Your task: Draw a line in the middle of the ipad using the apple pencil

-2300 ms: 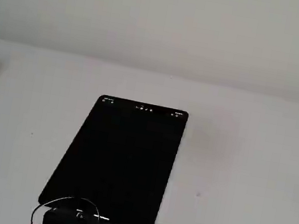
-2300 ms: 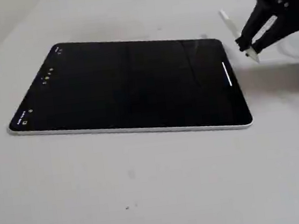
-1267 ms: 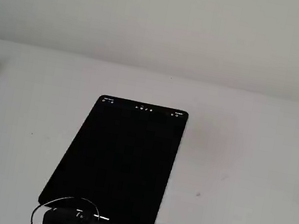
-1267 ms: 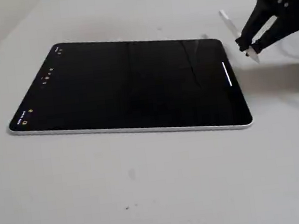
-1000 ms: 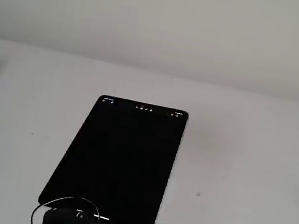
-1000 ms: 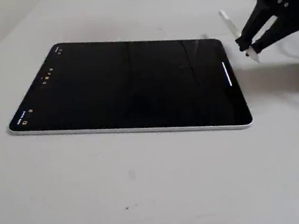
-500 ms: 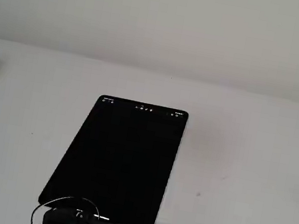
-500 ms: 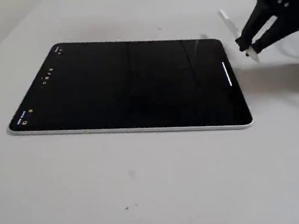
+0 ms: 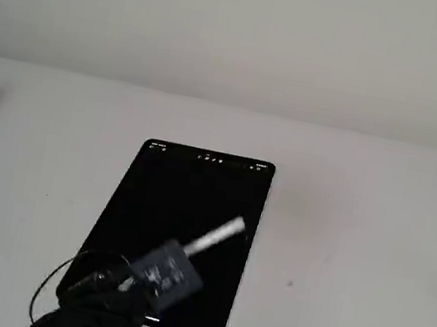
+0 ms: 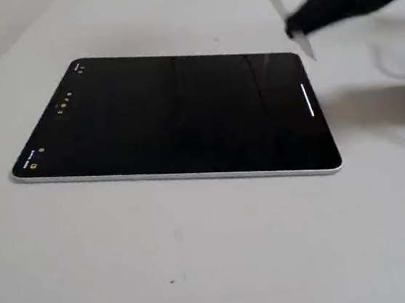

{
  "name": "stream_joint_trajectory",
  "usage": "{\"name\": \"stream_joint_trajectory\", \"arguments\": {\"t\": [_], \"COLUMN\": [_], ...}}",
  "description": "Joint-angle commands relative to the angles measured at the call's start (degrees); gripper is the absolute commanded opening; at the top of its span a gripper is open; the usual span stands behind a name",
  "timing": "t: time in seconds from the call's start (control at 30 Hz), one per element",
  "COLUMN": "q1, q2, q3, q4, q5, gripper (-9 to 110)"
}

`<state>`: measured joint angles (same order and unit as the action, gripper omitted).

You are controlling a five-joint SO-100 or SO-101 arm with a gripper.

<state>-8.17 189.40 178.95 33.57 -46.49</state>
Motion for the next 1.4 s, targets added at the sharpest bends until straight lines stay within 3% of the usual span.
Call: {"name": "stream_joint_trajectory", "arguments": {"t": [0.0,0.13,0.3,0.53,1.1,1.37], "q1": [-2.64,-5.19,-2.55,-1.41,-5.01,-5.19], "q2": [-6.77,-24.61,-65.30,-98.17,-130.34,-134.30], "q3": [0.62,-0.44,-12.83,-26.10,-52.12,-58.36], "q4": [-23.38,-42.36,-70.14,-93.87,-113.64,-110.13], "q5": [-8.96,-13.89,-16.70,-21.62,-30.06,-30.94], "gripper": [0,0,0,0,0,0]}}
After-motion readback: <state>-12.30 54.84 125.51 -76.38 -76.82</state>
